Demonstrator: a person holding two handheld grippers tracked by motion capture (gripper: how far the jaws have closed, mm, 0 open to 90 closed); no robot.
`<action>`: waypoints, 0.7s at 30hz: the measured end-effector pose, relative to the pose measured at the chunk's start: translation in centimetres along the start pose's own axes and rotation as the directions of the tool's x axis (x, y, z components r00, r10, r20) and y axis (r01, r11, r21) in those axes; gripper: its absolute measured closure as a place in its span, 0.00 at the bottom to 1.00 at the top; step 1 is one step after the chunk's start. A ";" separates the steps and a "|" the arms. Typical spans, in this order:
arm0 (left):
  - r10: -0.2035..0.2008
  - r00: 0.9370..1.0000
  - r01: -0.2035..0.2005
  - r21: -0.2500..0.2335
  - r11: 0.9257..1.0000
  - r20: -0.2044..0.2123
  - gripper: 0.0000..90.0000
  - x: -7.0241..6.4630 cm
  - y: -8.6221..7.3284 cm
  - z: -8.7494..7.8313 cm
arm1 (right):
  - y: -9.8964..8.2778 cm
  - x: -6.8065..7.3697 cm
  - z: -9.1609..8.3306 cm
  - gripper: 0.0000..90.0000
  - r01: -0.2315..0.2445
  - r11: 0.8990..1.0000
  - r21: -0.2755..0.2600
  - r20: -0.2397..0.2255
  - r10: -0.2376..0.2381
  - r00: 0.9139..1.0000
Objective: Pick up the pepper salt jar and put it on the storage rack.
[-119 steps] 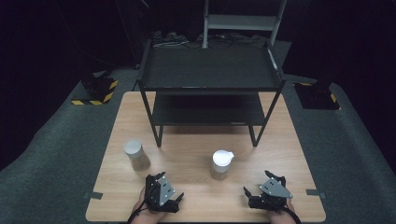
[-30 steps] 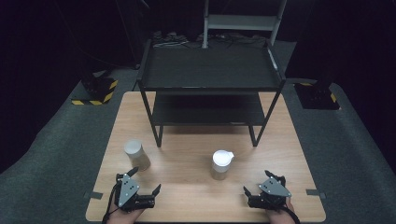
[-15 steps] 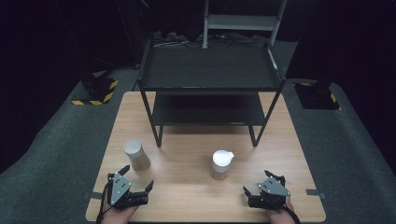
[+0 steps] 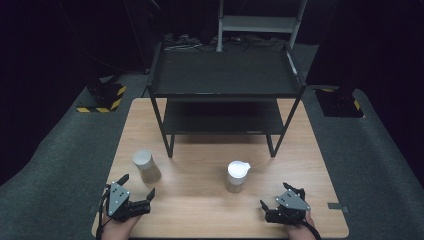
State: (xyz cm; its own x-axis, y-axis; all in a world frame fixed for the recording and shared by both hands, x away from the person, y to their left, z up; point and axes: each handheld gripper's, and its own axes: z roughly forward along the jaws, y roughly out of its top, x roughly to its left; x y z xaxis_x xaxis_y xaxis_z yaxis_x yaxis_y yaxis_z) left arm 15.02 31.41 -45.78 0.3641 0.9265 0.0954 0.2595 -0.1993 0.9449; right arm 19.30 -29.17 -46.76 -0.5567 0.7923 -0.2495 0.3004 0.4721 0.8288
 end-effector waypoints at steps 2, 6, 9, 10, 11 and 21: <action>-0.004 1.000 0.004 -0.001 1.000 -0.003 0.00 0.3 0.1 0.4 | 0.1 -0.1 0.0 0.00 -0.002 1.000 0.003 -0.004 0.002 1.000; -0.005 1.000 0.005 0.006 1.000 -0.007 0.00 0.8 0.4 1.1 | 0.1 -0.2 0.0 0.00 -0.005 1.000 0.005 -0.008 0.005 1.000; -0.001 1.000 0.001 0.010 1.000 -0.008 0.00 1.1 0.5 1.6 | 0.1 -0.3 0.1 0.00 -0.004 1.000 0.006 -0.014 0.004 1.000; -0.007 1.000 0.007 0.009 1.000 -0.009 0.00 1.2 0.5 1.7 | 0.1 -0.3 0.1 0.00 -0.005 1.000 0.007 -0.015 0.005 1.000; -0.023 1.000 0.023 0.006 1.000 -0.006 0.00 1.3 0.5 1.8 | 0.2 -0.3 0.1 0.00 -0.007 1.000 0.009 -0.015 0.007 1.000; -0.077 0.997 0.077 -0.005 0.997 -0.004 0.00 2.2 0.6 3.1 | 0.1 -0.2 0.1 0.00 0.011 1.000 0.007 -0.014 -0.011 1.000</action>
State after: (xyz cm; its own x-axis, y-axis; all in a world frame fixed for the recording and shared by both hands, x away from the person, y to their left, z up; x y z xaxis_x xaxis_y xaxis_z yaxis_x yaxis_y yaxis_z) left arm 18.75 32.38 -45.97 0.3393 0.9404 0.0232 0.2824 -0.1253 0.9511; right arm 19.50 -29.24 -46.64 -0.5709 0.7814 -0.2519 0.2991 0.4837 0.8226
